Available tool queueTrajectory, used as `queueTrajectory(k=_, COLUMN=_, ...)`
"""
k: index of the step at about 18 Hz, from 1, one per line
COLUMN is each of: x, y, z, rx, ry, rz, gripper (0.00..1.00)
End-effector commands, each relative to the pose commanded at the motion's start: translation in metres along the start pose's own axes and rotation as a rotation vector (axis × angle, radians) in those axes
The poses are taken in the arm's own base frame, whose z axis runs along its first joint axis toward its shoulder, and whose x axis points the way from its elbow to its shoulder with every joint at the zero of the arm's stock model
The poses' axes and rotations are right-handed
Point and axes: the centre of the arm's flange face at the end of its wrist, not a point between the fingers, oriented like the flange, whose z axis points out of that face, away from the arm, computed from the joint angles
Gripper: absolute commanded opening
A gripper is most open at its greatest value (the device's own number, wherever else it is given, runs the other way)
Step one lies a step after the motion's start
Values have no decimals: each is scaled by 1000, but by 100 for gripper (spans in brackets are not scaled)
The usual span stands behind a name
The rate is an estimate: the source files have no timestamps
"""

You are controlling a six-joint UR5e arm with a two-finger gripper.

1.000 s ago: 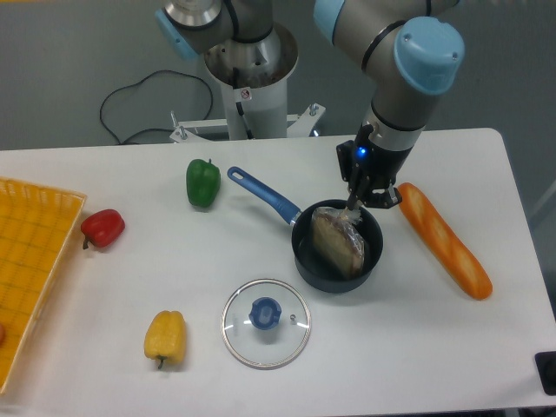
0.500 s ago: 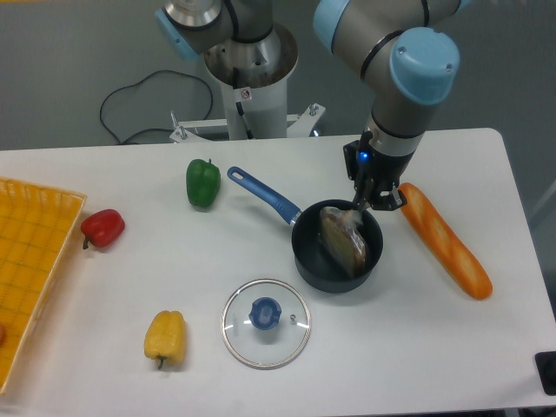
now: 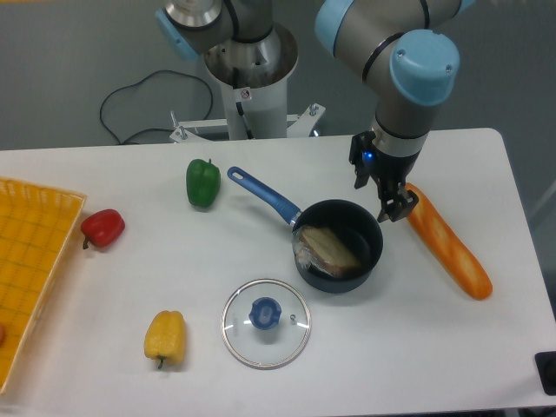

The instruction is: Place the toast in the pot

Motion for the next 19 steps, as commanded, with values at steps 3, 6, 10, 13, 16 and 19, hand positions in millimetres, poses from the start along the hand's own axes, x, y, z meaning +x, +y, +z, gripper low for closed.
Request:
queueTrajectory(k=3, x=-2, y=-4, z=-1, rx=1, ry=-4, rz=2, gripper=100)
queueTrajectory(k=6, x=-3, y=-7, z=-2, rx=1, ry=-7, rz=5, gripper=100)
queueTrajectory(k=10, x=-5, y=-13, z=-5, rx=-15, ry=-40, rz=25, gripper=100)
queueTrajectory(k=13, x=-3, y=-21, z=-6, rx=-83, ry=-31, rz=55, gripper=100)
queueTrajectory(k=16, x=-5, y=-21, z=1, rx=-94, ry=-18, rz=59, gripper=100)
queueTrajectory(k=19, x=-5, y=-20, z=3, rx=-95, ry=-32, rz=59, gripper=100)
